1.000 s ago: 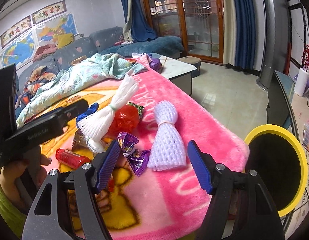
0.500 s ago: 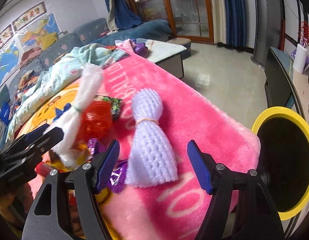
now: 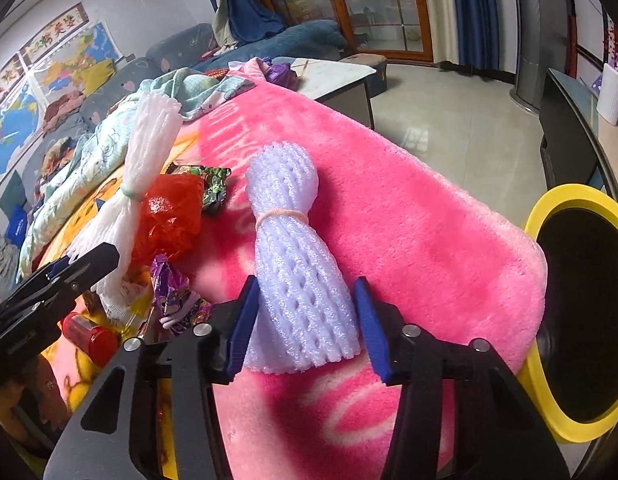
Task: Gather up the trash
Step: 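Grasp the white foam net with the left gripper while the right gripper grasps the lavender foam net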
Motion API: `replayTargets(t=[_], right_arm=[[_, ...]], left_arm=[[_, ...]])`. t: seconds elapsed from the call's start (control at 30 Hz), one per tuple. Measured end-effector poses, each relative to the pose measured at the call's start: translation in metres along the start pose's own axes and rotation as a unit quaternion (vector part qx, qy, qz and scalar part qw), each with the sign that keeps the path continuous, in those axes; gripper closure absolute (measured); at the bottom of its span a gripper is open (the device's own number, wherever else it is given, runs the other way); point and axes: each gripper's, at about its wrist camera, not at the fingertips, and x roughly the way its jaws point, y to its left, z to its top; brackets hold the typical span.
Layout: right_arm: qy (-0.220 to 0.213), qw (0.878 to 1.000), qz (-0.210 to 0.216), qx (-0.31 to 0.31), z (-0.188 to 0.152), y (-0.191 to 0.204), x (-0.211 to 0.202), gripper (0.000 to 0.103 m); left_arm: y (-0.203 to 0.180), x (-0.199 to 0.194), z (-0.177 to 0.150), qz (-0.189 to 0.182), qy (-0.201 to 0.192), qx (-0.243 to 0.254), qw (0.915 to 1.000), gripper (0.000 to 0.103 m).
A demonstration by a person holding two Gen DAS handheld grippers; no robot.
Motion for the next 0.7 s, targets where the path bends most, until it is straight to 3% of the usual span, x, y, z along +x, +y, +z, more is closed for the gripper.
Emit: replayTargets(t=[0.23,0.33,0.53,0.7], right_arm=[[-0.002,1.0,-0.002,-0.011,-0.004,0.0,-0.004,0.064],[-0.001,1.0,-0.003,-0.016,-0.004,0.0,-0.004,0.068],[-0.002,1.0,-0.001,-0.026,-0.005,0.005,-0.007,0.076],[-0.014,1.0,0.003,-0.027,-0.005,0.008,-0.019,0.077]], left_arm=[[0.002,-0.002,0.0,-0.013,0.001,-0.007,0.9999,0.082],[0.003,-0.002,0.0,-0.02,0.002,-0.013,0.9997,0.087],[0.008,-0.009,0.001,-0.033,-0.007,-0.028,0.999,0.09],[0.01,-0.021,0.005,-0.037,-0.024,-0.034,0.9985,0.091]])
